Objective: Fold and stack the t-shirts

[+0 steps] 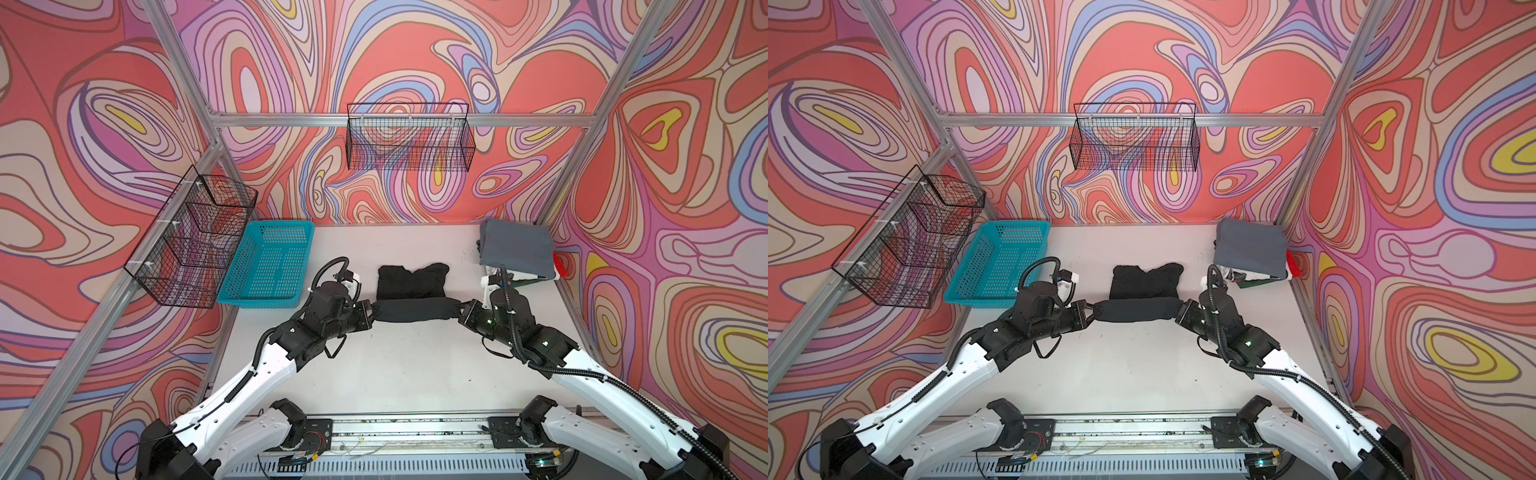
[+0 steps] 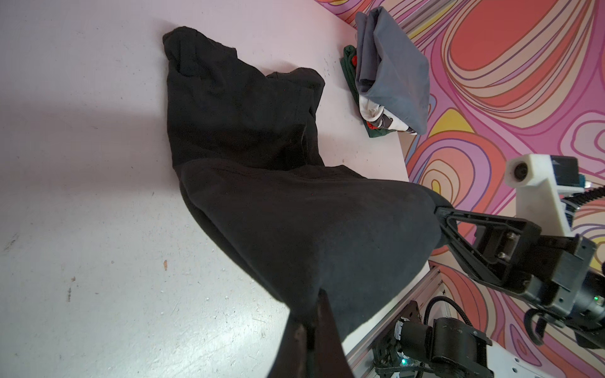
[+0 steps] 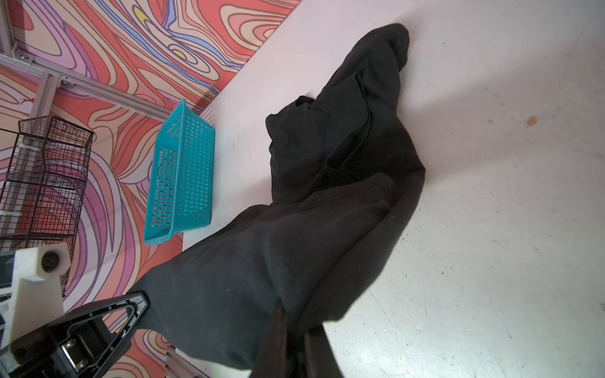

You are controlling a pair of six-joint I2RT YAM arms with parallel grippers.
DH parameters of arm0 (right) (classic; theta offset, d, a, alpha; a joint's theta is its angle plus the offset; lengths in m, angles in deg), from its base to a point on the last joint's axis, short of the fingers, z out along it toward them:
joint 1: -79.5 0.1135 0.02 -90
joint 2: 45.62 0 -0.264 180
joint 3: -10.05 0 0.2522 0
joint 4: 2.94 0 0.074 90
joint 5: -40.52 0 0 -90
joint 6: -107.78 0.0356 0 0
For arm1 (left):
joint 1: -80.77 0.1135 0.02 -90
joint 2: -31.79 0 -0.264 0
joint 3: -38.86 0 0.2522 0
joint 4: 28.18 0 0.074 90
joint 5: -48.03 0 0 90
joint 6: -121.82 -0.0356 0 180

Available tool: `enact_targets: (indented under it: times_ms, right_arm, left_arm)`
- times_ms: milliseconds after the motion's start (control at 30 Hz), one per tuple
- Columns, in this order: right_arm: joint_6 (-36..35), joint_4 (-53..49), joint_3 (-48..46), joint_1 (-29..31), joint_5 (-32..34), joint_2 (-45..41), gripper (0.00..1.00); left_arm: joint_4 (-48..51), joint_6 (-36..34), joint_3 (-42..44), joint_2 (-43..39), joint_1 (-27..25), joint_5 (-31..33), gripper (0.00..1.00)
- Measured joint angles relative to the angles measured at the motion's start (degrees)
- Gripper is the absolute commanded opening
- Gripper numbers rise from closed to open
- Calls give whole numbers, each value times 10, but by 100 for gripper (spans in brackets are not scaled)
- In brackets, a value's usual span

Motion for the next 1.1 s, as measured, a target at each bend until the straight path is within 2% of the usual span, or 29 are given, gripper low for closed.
enact_targets:
  times_ms: [267, 700, 1100]
  right_arm:
    - [15, 1, -13, 3, 17, -3, 0]
    - [-10, -40, 76, 4, 79, 104, 0]
    - [-44, -54, 144, -1, 117, 183, 0]
  left_arm:
    - [7, -1, -5, 24, 0, 9, 0]
    - [9, -12, -46, 82, 2, 30, 0]
    - [9, -30, -103, 165, 38, 20, 0]
